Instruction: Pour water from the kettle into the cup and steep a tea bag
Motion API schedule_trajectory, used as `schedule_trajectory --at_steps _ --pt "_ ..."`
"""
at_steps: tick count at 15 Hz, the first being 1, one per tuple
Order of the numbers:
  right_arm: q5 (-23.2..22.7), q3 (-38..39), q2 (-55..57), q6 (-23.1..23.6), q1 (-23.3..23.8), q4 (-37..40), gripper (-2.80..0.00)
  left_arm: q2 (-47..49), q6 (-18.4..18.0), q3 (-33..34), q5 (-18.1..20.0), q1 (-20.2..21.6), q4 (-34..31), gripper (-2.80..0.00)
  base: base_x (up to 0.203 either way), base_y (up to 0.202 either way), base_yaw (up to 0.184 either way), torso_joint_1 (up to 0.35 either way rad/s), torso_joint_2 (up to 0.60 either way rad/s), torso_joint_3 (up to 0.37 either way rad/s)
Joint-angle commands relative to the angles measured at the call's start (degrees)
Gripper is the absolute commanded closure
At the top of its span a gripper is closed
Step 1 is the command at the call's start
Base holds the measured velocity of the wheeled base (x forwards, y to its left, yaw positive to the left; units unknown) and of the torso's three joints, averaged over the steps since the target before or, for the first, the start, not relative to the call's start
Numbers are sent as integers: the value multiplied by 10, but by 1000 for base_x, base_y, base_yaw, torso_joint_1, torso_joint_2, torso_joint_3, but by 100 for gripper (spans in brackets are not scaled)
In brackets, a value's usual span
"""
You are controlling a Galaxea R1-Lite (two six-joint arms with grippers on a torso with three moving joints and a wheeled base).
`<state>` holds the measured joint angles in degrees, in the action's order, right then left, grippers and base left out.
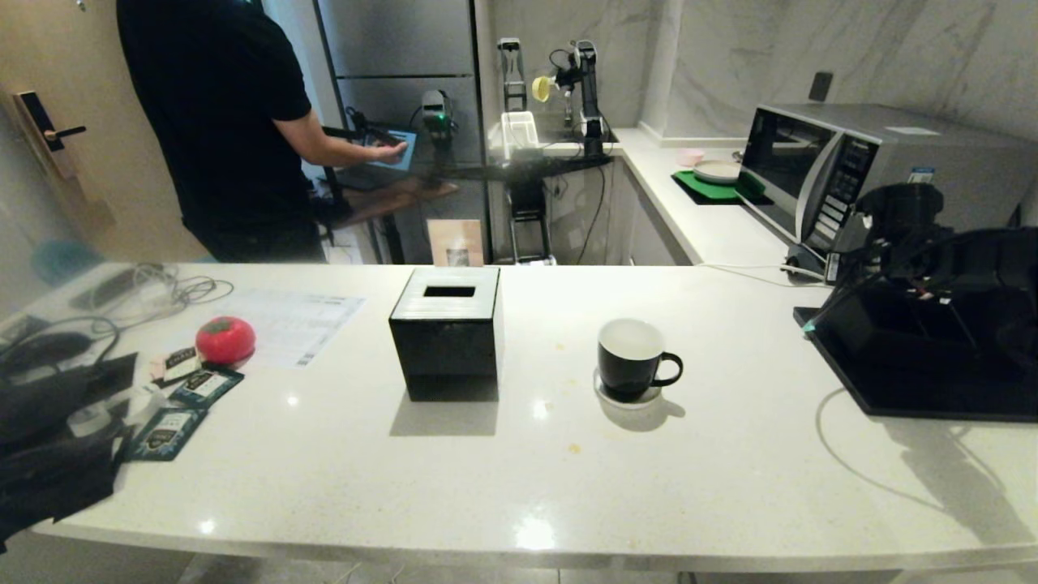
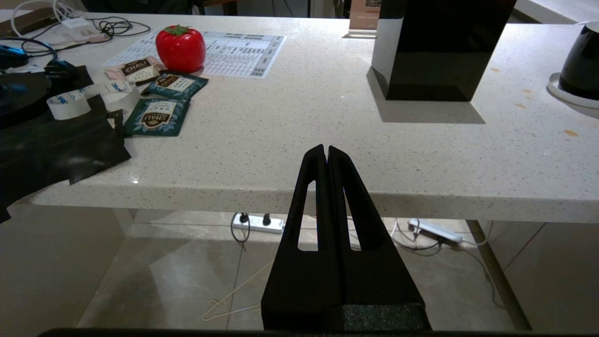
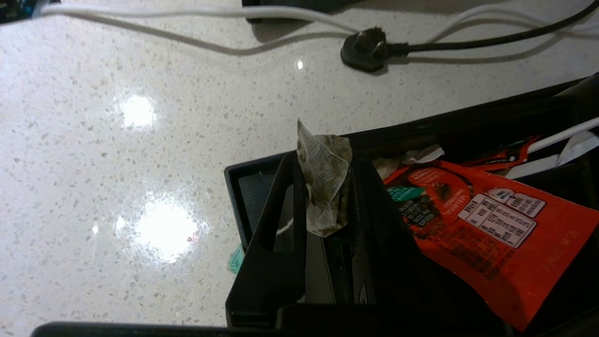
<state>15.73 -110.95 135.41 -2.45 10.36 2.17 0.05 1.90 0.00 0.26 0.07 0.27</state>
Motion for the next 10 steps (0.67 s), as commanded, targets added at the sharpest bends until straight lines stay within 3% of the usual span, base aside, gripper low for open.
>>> schedule_trajectory --at_steps 1,10 --pt "1 -1 -6 0 -1 1 0 0 0 0 0 0 0 0 0 0 0 0 0 0" --pt "18 8 -3 -3 -7 3 0 0 0 0 -1 0 1 0 0 0 0 0 0 0"
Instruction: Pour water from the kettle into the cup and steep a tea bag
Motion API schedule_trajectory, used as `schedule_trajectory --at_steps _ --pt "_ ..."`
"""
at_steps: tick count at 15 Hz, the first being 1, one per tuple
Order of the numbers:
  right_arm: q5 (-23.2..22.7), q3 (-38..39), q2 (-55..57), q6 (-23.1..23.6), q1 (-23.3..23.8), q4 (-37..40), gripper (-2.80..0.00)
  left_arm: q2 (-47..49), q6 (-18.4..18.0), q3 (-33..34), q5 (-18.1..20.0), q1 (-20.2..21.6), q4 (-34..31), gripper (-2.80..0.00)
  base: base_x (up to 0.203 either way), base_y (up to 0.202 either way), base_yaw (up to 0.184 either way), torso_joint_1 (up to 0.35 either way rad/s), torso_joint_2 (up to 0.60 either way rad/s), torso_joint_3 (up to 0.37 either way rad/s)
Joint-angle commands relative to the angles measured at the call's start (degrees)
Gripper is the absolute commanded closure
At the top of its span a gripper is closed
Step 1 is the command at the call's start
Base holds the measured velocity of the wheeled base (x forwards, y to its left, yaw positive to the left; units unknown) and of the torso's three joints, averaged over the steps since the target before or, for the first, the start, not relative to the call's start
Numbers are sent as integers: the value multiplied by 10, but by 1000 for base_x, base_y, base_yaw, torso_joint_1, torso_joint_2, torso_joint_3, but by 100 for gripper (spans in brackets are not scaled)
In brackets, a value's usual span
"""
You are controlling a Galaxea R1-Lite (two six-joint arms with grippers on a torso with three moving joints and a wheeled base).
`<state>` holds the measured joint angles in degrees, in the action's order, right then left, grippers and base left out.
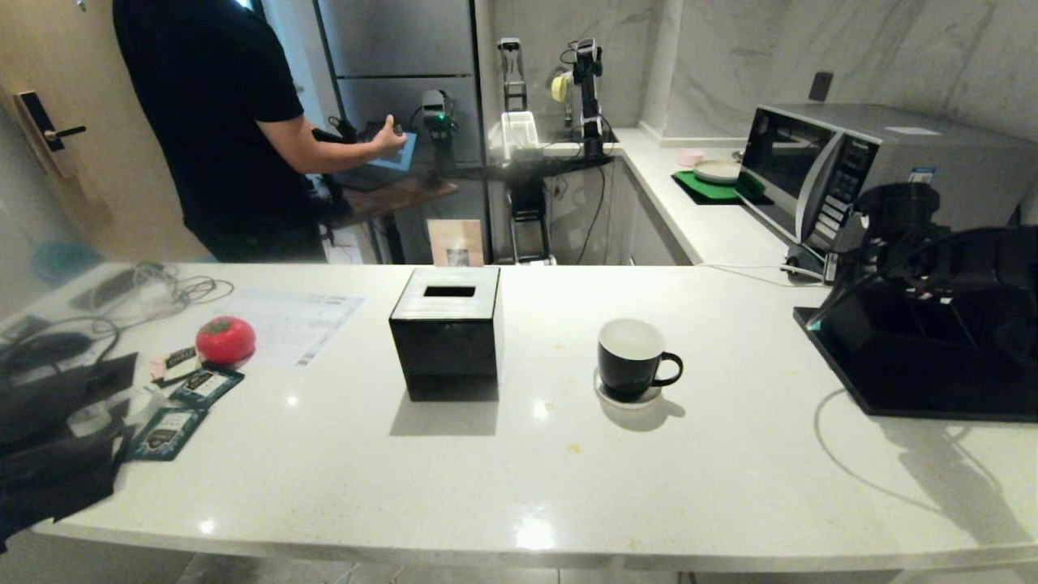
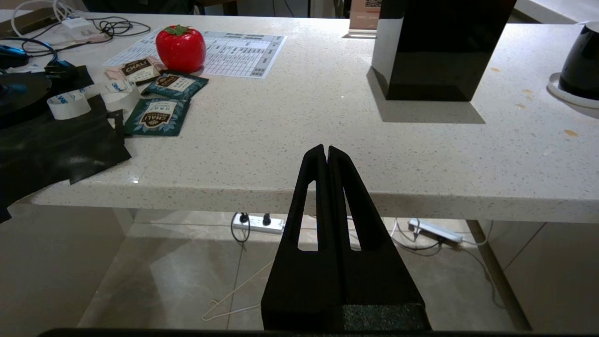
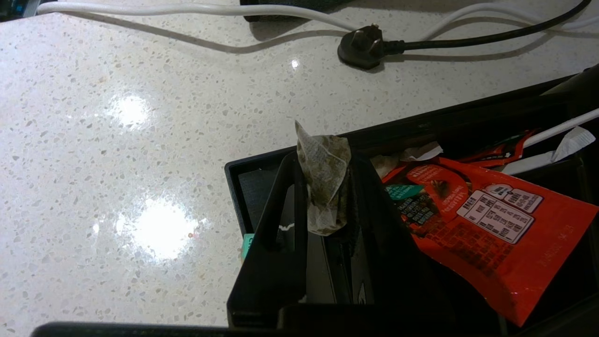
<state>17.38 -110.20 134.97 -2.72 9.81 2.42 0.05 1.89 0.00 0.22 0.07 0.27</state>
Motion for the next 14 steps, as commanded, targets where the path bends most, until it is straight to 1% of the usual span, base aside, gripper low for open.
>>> schedule_trajectory --at_steps 1,11,12,14 --pt "1 1 2 0 -2 0 0 0 1 0 0 0 1 0 0 0 0 0 0 0" --pt "11 12 13 0 -5 -1 0 0 0 0 0 0 0 0 0 0 0 0 0 0" --pt "12 12 13 0 -5 -1 -280 0 0 0 0 0 0 0 0 0 0 0 0 0" --pt "12 11 13 0 -8 0 -280 0 0 0 0 0 0 0 0 0 0 0 0 0"
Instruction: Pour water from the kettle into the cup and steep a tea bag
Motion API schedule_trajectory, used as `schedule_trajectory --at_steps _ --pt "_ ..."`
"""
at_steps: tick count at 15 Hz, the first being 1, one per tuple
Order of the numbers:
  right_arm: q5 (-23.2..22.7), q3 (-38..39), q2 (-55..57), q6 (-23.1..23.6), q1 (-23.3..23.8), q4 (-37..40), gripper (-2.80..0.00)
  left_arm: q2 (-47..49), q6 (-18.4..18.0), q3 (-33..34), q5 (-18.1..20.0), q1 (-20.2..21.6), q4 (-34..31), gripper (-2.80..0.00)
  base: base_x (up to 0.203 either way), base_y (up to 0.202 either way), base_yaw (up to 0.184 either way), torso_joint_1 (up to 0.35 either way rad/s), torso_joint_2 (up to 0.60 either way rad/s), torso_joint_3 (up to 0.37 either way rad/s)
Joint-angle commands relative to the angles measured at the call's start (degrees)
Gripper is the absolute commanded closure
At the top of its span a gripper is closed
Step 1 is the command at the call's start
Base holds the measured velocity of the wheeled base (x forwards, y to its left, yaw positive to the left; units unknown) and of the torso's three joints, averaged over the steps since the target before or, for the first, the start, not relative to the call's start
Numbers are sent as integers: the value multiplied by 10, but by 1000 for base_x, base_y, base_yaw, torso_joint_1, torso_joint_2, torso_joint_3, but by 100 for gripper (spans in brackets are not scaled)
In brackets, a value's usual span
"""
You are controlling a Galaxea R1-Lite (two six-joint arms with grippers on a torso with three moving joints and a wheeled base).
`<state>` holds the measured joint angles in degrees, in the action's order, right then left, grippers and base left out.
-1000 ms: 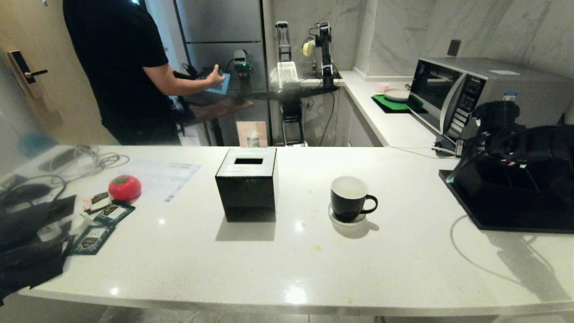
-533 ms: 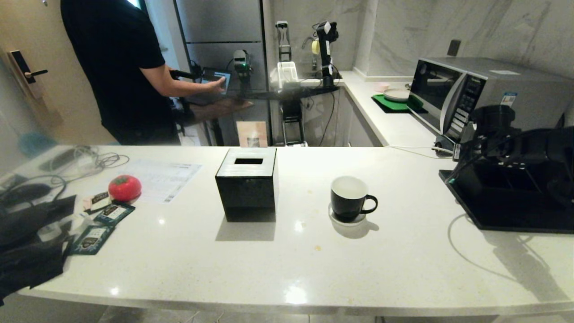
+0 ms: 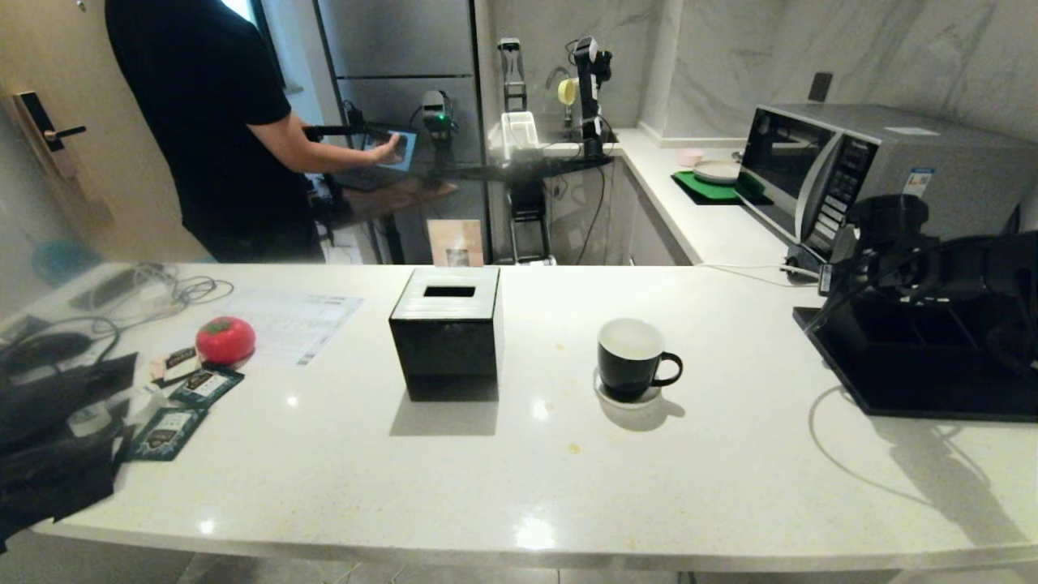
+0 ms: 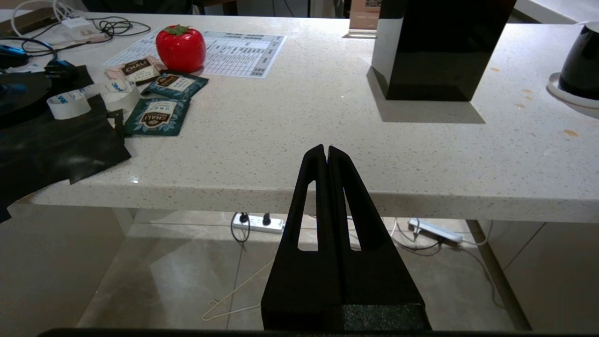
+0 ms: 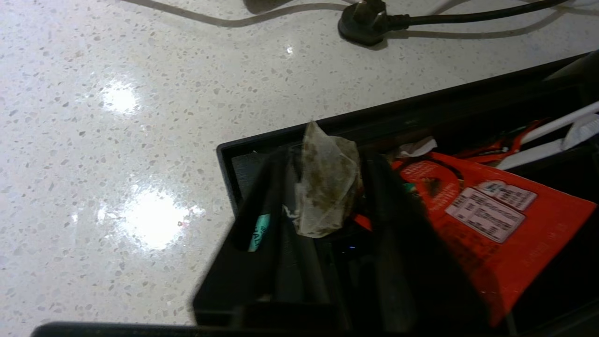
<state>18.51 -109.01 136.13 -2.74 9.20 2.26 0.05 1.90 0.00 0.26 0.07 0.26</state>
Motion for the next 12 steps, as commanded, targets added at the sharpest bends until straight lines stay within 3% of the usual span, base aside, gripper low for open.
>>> schedule_trajectory --at_steps 1,12 --pt "0 -1 0 0 -3 1 -280 0 0 0 0 0 0 0 0 0 0 0 0 0" --pt "1 -5 -5 -1 -7 -11 -280 0 0 0 0 0 0 0 0 0 0 0 0 0"
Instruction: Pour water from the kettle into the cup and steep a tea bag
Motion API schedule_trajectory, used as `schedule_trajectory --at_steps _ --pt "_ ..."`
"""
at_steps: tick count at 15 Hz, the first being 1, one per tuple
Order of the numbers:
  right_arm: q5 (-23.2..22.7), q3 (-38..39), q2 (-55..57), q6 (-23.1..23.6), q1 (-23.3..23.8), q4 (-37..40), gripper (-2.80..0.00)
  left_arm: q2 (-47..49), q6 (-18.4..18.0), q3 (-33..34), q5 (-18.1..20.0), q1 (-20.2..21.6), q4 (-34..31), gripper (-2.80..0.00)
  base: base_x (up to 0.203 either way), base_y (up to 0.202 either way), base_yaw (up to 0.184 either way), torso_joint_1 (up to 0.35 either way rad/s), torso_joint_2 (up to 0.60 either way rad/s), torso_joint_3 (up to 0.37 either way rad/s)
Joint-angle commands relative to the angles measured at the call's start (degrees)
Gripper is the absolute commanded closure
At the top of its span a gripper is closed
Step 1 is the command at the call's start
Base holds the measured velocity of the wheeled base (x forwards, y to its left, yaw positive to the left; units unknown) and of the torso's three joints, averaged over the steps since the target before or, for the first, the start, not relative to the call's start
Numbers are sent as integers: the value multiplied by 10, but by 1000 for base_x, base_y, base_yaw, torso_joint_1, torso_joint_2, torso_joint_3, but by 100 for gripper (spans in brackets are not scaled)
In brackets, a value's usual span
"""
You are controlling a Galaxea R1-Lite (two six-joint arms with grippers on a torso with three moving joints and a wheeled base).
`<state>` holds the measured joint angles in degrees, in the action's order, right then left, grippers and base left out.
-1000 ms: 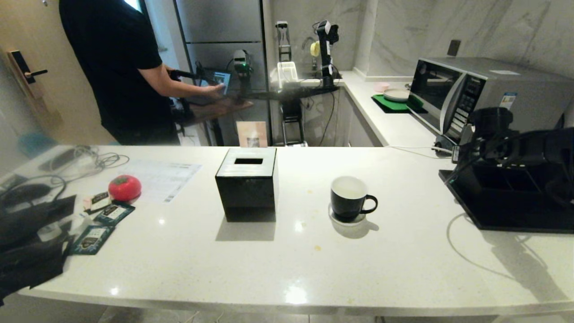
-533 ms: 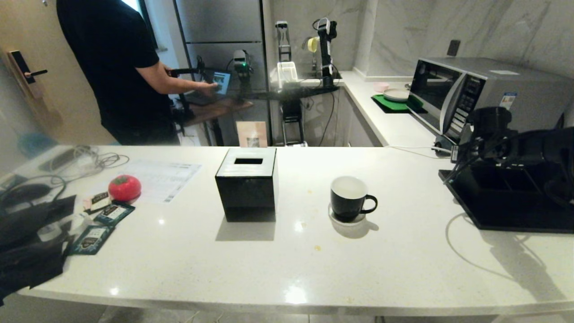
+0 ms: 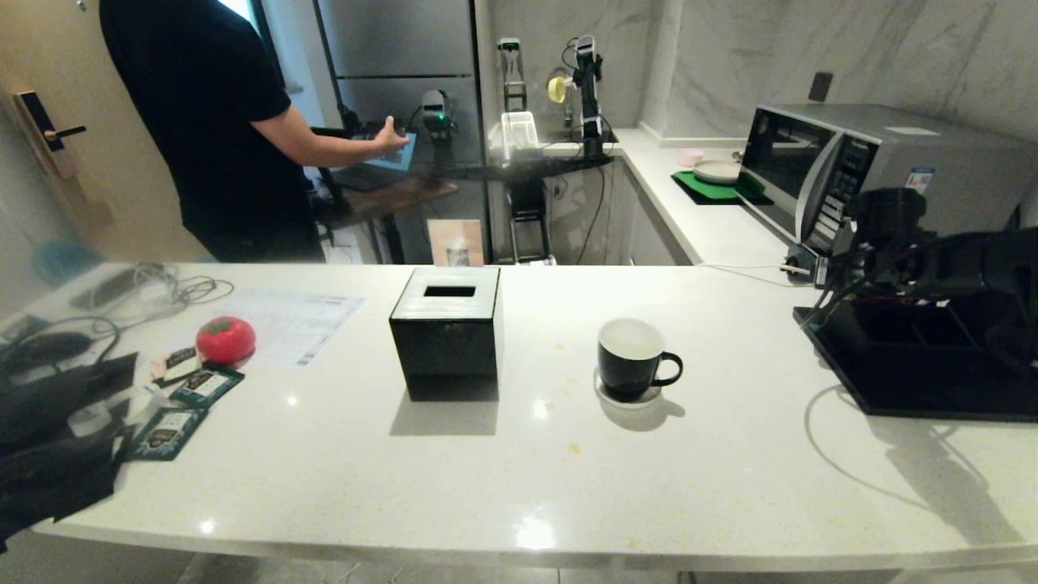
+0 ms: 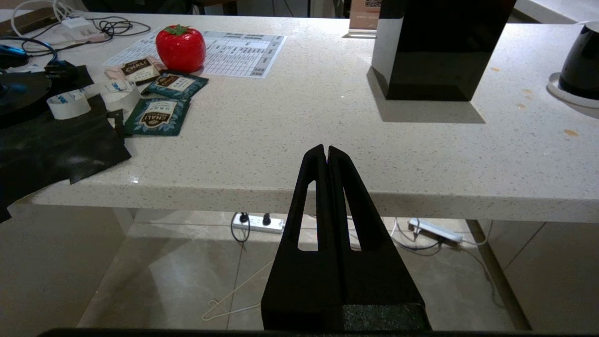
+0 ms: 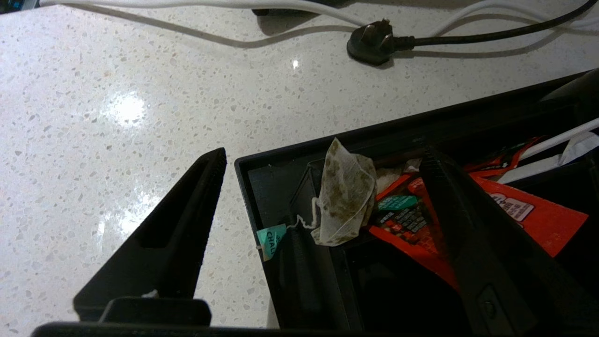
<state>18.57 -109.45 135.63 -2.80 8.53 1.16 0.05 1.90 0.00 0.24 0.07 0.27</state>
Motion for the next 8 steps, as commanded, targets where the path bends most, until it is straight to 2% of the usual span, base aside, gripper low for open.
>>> schedule_trajectory --at_steps 1,8 --pt "1 -2 -2 0 1 0 -280 0 0 0 0 0 0 0 0 0 0 0 0 0" --pt "2 -1 -1 0 1 1 -280 0 0 0 0 0 1 0 0 0 0 0 0 0"
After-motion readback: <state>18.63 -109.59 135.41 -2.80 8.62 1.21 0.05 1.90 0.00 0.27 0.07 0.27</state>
